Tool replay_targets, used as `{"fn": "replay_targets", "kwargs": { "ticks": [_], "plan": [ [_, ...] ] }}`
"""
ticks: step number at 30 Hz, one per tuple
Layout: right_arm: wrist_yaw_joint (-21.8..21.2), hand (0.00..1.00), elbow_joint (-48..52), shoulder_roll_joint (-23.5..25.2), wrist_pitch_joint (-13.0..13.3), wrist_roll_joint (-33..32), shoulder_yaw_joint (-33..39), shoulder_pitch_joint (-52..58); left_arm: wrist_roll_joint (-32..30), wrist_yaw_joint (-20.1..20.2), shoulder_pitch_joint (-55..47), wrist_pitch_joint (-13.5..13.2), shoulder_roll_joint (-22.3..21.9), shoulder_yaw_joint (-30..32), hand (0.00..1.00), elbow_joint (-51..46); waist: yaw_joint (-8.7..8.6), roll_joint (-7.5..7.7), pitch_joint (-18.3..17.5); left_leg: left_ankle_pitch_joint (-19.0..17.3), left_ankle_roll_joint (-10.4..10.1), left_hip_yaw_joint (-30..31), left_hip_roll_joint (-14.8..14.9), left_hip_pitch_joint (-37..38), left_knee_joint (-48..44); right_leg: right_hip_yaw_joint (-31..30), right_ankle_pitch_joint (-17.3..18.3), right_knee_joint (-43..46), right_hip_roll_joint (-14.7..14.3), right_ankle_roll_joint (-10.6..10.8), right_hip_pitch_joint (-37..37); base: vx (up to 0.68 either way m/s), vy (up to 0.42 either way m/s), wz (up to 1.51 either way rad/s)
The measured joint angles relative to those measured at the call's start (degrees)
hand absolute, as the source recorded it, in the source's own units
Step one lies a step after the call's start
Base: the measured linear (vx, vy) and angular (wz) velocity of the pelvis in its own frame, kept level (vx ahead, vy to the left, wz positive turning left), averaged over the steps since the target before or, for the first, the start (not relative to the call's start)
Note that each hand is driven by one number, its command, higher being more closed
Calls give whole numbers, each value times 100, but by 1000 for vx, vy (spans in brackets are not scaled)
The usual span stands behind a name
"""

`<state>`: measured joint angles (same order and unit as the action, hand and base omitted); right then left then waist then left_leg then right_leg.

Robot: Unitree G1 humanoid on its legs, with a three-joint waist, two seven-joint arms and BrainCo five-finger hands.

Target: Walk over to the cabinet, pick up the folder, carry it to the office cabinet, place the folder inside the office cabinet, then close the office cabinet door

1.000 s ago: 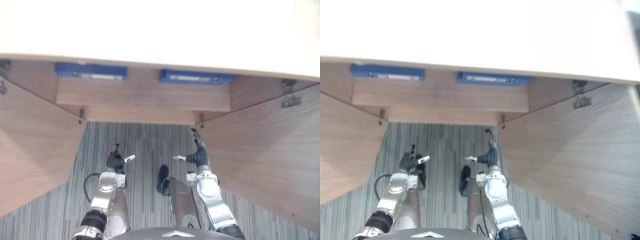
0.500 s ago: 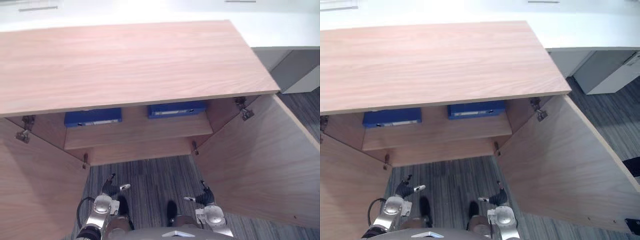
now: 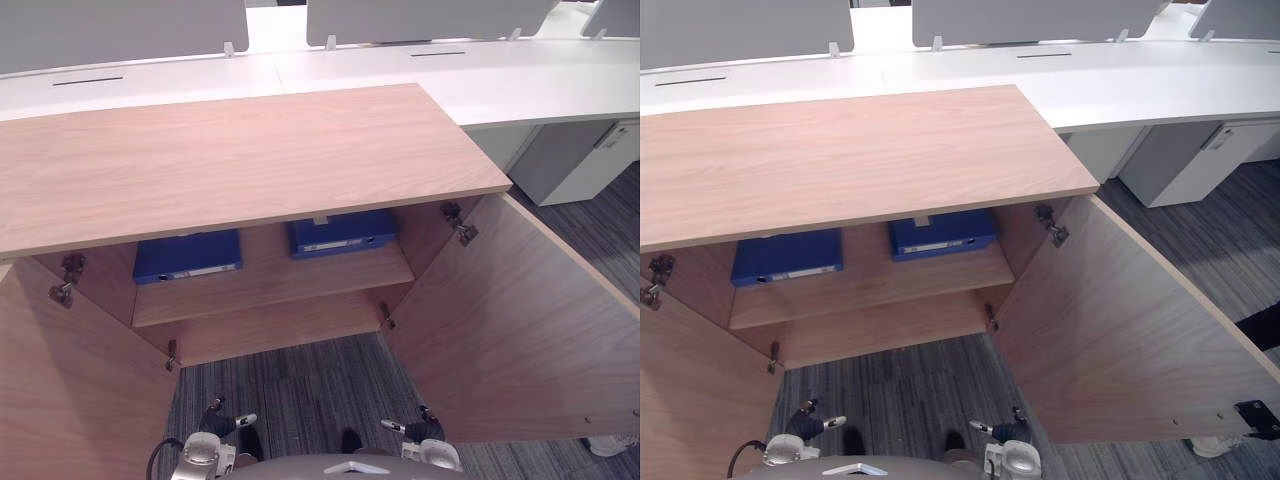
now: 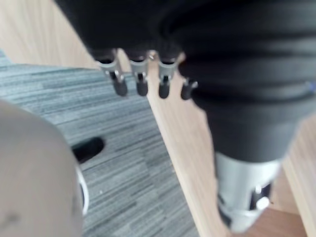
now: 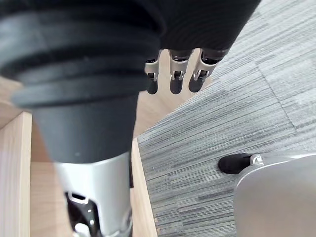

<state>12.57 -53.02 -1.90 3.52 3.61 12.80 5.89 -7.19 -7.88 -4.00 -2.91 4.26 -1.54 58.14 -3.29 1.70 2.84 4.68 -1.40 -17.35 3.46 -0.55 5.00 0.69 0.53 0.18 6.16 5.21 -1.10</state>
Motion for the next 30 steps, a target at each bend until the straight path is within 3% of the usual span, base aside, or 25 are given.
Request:
{"fn": "replay_targets", "kwargs": {
  "ticks": [5,13,22,30],
  "plan": [
    [16,0,115,36,0,-320,481,22,-76,2,41,5,4,92,0,108,-20,-6,-8,-115,-18,-196,-7,178,-2,-205,-15,-79,-5,8,93,48,12,-24],
    [319,0,2125,53,203,-855,1932,381,-95,1,25,43,16,221,0,103,-220,-10,-63,-297,-7,-599,-31,414,-40,-639,-75,-125,-26,4,92,59,3,-30],
    [759,0,2825,95,296,-1130,3280,403,-210,84,34,42,19,270,0,92,-398,-53,-135,-498,-76,-894,-55,607,-41,-935,-89,-121,-26,-24,76,1,-10,-22],
    [800,0,2986,-700,373,-1485,3794,-208,-210,186,31,37,79,313,0,87,-583,-150,-164,-630,-113,-1250,-103,711,-41,-1359,-71,-98,-49,-66,-116,-43,-32,-30]
  ]
}}
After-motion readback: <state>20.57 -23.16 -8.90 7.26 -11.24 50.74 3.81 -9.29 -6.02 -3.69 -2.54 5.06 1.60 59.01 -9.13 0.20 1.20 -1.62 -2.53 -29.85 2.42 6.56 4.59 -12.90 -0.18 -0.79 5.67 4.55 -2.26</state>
